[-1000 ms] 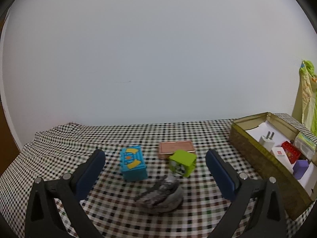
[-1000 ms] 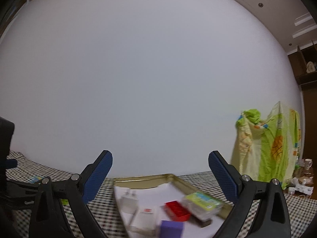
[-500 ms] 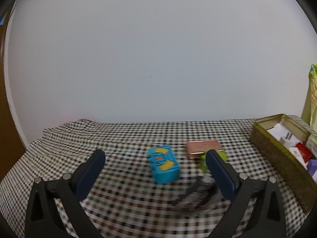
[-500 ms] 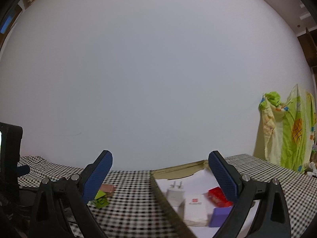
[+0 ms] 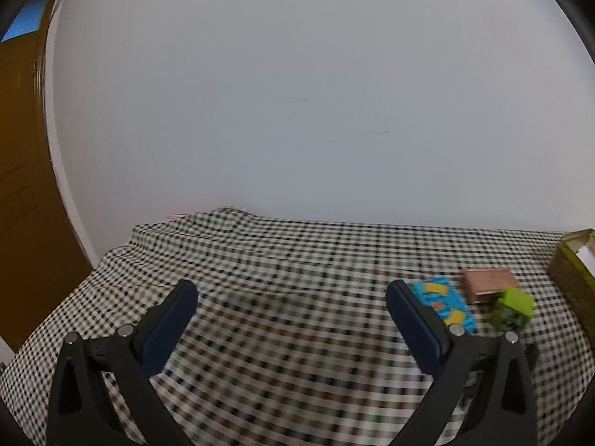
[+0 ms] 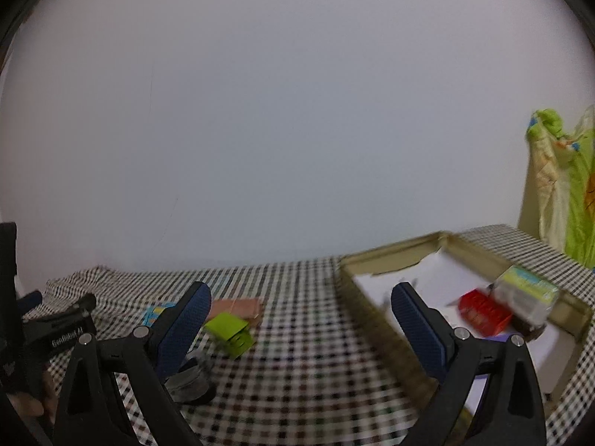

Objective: Organize rigid objects
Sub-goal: 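Move both tools toward the grey crumpled object on the cloth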

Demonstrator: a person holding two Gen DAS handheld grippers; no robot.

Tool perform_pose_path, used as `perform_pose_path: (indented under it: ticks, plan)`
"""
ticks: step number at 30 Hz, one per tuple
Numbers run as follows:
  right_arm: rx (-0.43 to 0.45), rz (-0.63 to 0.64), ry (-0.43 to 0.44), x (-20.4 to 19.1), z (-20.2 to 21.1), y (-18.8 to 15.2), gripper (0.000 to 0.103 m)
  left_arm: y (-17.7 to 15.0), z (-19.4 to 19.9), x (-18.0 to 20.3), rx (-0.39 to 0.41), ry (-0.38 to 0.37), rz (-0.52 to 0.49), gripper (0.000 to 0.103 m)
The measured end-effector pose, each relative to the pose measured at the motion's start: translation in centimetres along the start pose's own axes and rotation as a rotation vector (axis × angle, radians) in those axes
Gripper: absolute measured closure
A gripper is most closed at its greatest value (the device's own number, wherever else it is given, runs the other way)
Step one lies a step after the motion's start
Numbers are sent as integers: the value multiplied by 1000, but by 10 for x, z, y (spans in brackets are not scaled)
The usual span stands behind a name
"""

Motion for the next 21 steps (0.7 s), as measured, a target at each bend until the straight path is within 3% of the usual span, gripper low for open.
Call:
perform_pose_path:
  ticks: [3, 11, 18, 19, 21]
  plan:
    - [-33, 43, 34, -21, -5, -5, 4, 0, -5, -13, -13, 14, 13, 1]
    - [-276, 110, 139, -74, -37, -34, 4, 2, -13, -26, -40, 54, 27, 1]
    - [-468, 10, 162, -80, -63, -65, 4, 1, -17, -25, -66, 81, 18, 1]
    - [-486, 4, 167, -80, -68, -67, 5, 1, -19, -26, -69, 82, 19, 1]
    - [-519, -1, 188, -85, -72, -72, 16, 1, -22, -28, -77, 84, 20, 1]
Point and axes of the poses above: each gripper's, at about its wrist camera, not at the fingertips, and z roughly against the way its jaws point, x to its right, y to its top, the point moved 9 cm from there along -z, roughly the way its jaws point, and after that the axes turned 13 degrees about -x, right-handed, at the moved point
